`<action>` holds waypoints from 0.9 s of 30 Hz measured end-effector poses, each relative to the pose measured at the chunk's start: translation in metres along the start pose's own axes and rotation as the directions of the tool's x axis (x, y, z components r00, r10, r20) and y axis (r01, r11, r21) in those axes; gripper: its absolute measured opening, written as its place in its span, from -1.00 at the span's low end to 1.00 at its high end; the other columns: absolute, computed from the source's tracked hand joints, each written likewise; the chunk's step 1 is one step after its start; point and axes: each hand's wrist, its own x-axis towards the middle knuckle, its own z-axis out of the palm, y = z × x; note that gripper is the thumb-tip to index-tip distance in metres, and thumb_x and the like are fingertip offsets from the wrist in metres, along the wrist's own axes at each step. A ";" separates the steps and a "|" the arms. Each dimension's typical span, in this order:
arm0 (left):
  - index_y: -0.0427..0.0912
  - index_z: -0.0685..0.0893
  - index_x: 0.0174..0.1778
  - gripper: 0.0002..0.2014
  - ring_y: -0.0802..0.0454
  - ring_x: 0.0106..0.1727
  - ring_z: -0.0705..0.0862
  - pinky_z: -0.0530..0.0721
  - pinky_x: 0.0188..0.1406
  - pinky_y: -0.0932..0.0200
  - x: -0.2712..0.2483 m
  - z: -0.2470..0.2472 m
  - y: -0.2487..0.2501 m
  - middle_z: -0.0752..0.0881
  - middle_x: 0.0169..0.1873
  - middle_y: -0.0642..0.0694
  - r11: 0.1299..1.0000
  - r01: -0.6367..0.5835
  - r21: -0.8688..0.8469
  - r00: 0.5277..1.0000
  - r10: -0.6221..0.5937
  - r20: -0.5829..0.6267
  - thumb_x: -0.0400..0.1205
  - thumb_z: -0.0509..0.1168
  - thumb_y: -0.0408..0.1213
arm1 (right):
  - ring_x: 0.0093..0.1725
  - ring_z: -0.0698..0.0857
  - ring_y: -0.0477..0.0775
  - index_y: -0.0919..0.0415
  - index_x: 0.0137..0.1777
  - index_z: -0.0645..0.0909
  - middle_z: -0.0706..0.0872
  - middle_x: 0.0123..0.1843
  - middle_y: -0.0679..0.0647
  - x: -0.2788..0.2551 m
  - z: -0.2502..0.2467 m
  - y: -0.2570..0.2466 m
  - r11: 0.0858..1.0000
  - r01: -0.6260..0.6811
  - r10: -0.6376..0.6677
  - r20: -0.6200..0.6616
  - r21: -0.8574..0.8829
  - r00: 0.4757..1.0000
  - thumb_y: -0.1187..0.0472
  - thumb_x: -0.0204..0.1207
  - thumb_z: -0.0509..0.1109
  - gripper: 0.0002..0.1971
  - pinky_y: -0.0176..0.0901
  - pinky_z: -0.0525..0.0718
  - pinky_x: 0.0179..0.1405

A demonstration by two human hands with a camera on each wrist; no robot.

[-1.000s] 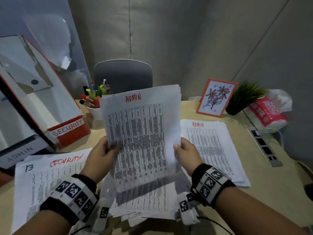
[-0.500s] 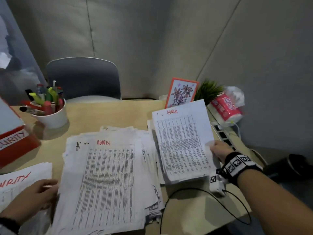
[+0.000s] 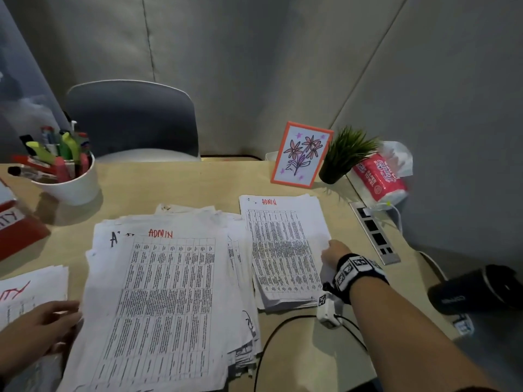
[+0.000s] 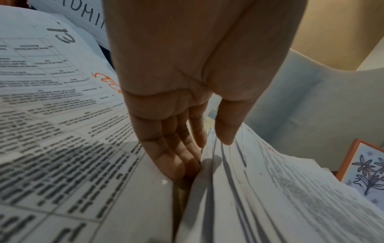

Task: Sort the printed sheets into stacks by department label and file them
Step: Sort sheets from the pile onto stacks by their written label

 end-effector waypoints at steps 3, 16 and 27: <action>-0.11 0.61 0.29 -0.61 -0.47 0.01 0.70 0.68 -0.02 -0.36 -0.040 0.005 0.036 0.71 0.10 -0.42 1.000 -0.006 0.020 1.000 0.006 0.016 0.54 0.45 -0.19 | 0.46 0.46 0.28 0.39 0.53 0.27 0.37 0.55 0.30 -0.001 0.007 -0.002 0.999 0.013 -0.013 -0.016 -0.047 1.000 0.23 0.68 0.13 -0.54 -0.07 0.47 0.33; -0.16 0.69 0.01 -0.90 -0.18 -0.26 0.71 0.73 -0.10 -0.06 -0.170 0.037 0.162 0.77 -0.23 -0.26 0.979 -0.191 0.072 0.976 0.197 -0.094 0.59 0.40 -0.34 | 0.11 0.62 0.08 0.13 0.18 0.61 0.59 0.18 0.05 -0.086 0.047 -0.075 0.850 0.521 -0.525 -0.194 -0.075 0.829 0.08 0.60 0.24 -0.75 -0.02 0.61 0.18; -0.20 0.66 -0.09 -0.87 -0.14 -0.40 0.68 0.73 -0.31 0.02 -0.172 0.040 0.166 0.74 -0.33 -0.22 0.964 -0.228 0.140 0.953 0.250 -0.169 0.51 0.46 -0.35 | -0.38 0.47 0.06 0.12 -0.38 0.36 0.44 -0.38 0.05 -0.126 0.115 -0.123 0.921 0.358 -0.373 0.086 0.155 0.924 -0.06 0.34 0.51 -0.60 -0.19 0.39 -0.36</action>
